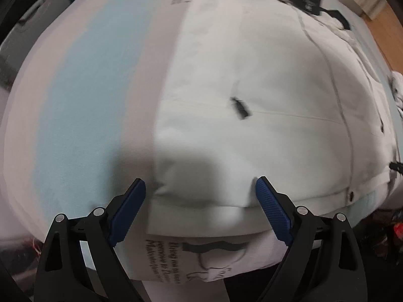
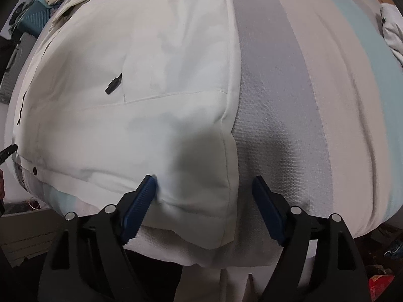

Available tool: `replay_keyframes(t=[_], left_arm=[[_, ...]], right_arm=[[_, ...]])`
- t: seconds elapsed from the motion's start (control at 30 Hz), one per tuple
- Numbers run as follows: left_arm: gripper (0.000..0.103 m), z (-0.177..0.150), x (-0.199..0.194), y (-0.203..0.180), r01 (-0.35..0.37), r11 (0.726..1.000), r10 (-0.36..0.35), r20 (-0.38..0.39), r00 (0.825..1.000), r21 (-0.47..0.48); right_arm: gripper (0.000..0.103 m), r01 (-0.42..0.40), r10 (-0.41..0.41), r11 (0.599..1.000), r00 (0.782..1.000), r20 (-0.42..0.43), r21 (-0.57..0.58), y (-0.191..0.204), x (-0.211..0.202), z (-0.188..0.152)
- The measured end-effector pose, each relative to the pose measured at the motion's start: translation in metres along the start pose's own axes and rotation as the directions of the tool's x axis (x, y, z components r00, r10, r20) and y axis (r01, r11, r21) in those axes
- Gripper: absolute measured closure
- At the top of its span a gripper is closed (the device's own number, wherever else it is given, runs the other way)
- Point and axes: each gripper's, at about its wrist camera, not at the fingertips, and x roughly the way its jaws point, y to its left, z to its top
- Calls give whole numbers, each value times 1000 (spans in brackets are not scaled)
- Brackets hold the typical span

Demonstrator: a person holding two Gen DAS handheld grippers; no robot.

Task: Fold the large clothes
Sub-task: 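Move both grippers to the white hem of the folded jacket, then close both grippers on the white hem edge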

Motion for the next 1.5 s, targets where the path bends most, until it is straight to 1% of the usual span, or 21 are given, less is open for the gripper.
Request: replay_keyframes(t=[0.07,0.13,0.17,0.23,0.3,0.37,0.47,0.53,0.6,0.67,0.7,0.73,0.87,0.93,1.1,1.27,1.3,1.33,1.37,1.43,1.5], left_arm=[[16,-2,0,4,6,1000,-6,-4,1000,-9],[16,-2,1,2,9,1000,-9,-8,1000,11],[16,0,1,0,9,1000,-9,-9,1000,21],[16,2,3,-1,7,1000,-6,-16,1000,29],[15,6,7,3,12,1000,-12,-27,1000,25],[15,11,12,5,21,999,-20,-38,999,28],[15,23,17,5,37,999,-35,-54,998,32],[17,33,20,3,51,998,-49,-65,997,27],[23,35,20,3,57,998,-54,-67,996,35],[41,36,19,0,57,997,-53,-69,996,59],[46,36,17,-3,55,996,-49,-70,996,74],[56,36,15,-4,51,995,-45,-71,996,80],[87,38,10,-7,32,997,-27,-70,997,73],[91,38,7,-9,21,996,-16,-61,998,83],[90,36,4,-20,-23,993,29,-52,998,113],[77,32,7,-18,-49,995,54,-54,997,91],[70,34,10,-20,-60,994,65,-54,996,90],[56,33,11,-20,-72,994,77,-60,995,81],[47,32,13,-15,-72,996,76,-75,994,51],[45,32,13,-8,-46,999,47,-88,995,12],[51,32,12,-12,-42,999,45,-92,995,28]], right_arm=[[28,-1,1,1000,1000,-4,-4,2,0,0],[30,-2,2,1000,1000,-10,-7,5,0,1],[37,-11,10,1000,1000,-14,-13,7,1,2],[44,-8,7,999,1000,-18,-31,14,0,3],[57,-19,18,999,1000,-22,-41,20,1,5],[66,-29,28,998,999,-22,-53,25,0,5],[68,-21,20,998,1000,-20,-64,31,0,7],[65,-28,27,998,999,-19,-54,31,2,6],[62,-24,24,999,1000,-14,-47,34,6,6],[61,-26,25,999,1000,-10,-32,34,6,6],[60,-24,24,999,1000,-7,-27,35,6,5],[60,-22,22,1000,1000,0,-21,38,6,4],[59,-22,22,1000,1000,8,4,37,6,1],[59,-20,20,1000,1000,3,1,36,6,1],[64,12,-12,999,1000,-3,-45,50,8,4],[65,7,-8,999,1000,-3,-32,50,6,4],[65,5,-6,1000,1000,-3,-29,48,6,4],[65,3,-3,1000,1000,-4,-24,45,5,4],[65,3,-3,1000,1000,-4,-20,45,5,9],[65,11,-11,1000,1000,-4,-24,49,6,11],[65,26,-27,999,1000,-13,-31,50,3,13]])
